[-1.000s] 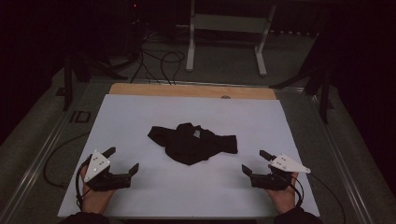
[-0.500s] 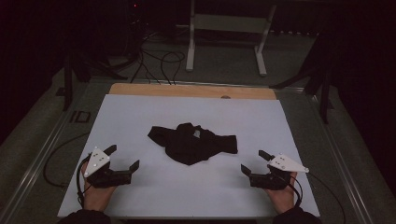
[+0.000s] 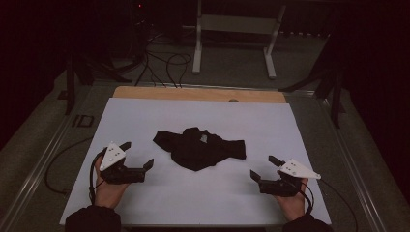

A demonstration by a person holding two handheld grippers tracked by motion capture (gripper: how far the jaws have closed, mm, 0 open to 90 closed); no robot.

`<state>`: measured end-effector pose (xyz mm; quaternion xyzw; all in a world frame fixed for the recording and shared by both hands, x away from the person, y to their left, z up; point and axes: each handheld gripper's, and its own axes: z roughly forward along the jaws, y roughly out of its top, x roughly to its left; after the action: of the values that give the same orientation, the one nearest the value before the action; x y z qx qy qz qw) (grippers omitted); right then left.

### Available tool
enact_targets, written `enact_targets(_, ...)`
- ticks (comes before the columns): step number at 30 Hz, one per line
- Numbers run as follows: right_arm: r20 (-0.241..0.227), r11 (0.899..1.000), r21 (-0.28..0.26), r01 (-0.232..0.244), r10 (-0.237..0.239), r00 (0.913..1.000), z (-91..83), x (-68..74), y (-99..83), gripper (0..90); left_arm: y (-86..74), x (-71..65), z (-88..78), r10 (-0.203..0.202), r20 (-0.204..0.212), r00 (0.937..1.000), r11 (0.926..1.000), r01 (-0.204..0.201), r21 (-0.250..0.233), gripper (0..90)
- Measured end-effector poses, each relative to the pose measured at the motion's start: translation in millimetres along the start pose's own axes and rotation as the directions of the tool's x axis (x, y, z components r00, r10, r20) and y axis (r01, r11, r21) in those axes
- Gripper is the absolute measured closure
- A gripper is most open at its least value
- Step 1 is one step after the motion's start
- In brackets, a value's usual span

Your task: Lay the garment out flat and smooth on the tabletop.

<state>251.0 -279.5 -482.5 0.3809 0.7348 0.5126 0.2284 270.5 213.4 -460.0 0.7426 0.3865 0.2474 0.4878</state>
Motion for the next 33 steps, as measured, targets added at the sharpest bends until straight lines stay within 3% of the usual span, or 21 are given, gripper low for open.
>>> enact_targets(14, 0.001, 1.0, 0.003, 0.003, -0.003, 1.0, 0.9, 0.1, -0.4, 9.6, 11.8, 3.4, 17.4, 0.015, 0.037, 0.9992, 0.9995, -0.016, 0.029, 1.0)
enact_targets(33, 0.0, 1.0, 0.007, 0.001, -0.001, 1.0, 1.3, 0.1, -0.6, 9.6, 34.5, 11.5, 40.9, 0.001, 0.059, 0.9983, 0.9997, -0.002, 0.026, 1.0)
